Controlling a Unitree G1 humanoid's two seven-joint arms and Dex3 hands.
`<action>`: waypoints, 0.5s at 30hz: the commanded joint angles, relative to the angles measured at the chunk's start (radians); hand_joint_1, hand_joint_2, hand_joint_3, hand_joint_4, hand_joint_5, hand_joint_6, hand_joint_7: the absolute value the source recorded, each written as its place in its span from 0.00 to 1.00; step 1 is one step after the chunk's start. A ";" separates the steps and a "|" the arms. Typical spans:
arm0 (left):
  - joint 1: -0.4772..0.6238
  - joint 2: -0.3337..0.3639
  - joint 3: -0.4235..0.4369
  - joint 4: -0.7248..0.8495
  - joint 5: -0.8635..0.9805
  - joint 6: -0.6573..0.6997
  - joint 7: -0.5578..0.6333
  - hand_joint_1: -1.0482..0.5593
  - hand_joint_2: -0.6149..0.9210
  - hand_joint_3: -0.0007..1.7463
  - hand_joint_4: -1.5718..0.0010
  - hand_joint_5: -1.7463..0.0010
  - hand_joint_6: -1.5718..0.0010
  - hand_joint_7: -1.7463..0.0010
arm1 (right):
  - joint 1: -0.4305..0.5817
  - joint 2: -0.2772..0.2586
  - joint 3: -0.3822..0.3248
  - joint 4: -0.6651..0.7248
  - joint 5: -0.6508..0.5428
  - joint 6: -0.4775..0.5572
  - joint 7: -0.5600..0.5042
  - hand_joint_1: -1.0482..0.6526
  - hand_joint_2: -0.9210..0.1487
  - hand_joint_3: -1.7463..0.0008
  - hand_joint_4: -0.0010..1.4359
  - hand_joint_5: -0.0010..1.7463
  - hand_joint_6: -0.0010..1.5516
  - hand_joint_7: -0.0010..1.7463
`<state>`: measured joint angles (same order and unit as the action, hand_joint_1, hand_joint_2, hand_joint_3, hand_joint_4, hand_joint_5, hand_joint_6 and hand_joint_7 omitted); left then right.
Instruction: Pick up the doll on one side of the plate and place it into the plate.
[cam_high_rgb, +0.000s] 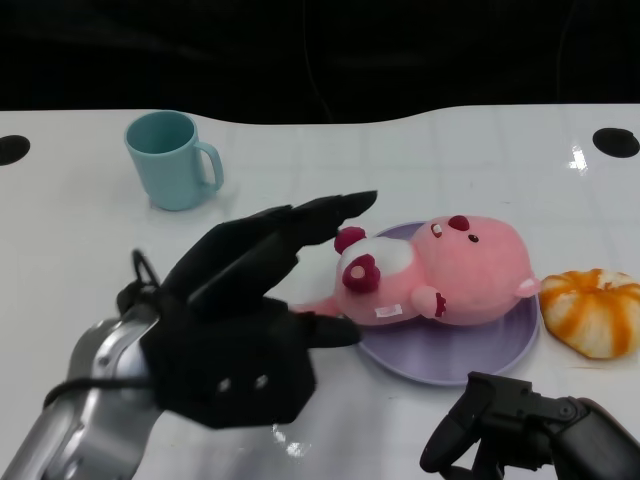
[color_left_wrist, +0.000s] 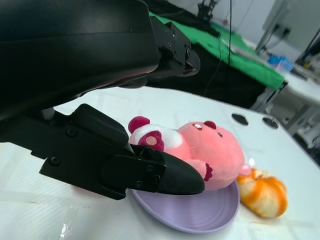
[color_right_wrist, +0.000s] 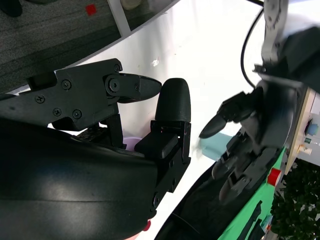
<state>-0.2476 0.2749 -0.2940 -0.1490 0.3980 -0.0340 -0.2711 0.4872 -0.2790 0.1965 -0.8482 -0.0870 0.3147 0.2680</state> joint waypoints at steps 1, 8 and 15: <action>0.066 -0.008 0.057 -0.022 -0.073 -0.071 0.038 0.32 1.00 0.10 0.87 0.54 0.69 0.92 | 0.001 -0.009 -0.007 -0.005 0.006 -0.010 0.003 0.46 0.00 0.80 0.47 0.90 0.39 0.73; 0.163 -0.055 0.135 -0.046 -0.272 -0.119 0.019 0.52 0.90 0.24 0.72 0.32 0.53 0.71 | 0.002 -0.011 -0.005 -0.009 0.002 -0.005 0.005 0.46 0.00 0.80 0.48 0.90 0.39 0.73; 0.333 -0.122 0.183 -0.281 -0.534 0.170 0.019 0.60 0.70 0.77 0.47 0.16 0.46 0.35 | 0.004 -0.011 0.003 -0.020 0.000 -0.003 0.006 0.46 0.00 0.80 0.47 0.90 0.39 0.73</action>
<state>0.0599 0.1511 -0.1276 -0.3761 -0.1069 0.0852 -0.2603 0.4879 -0.2811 0.1981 -0.8516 -0.0877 0.3105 0.2722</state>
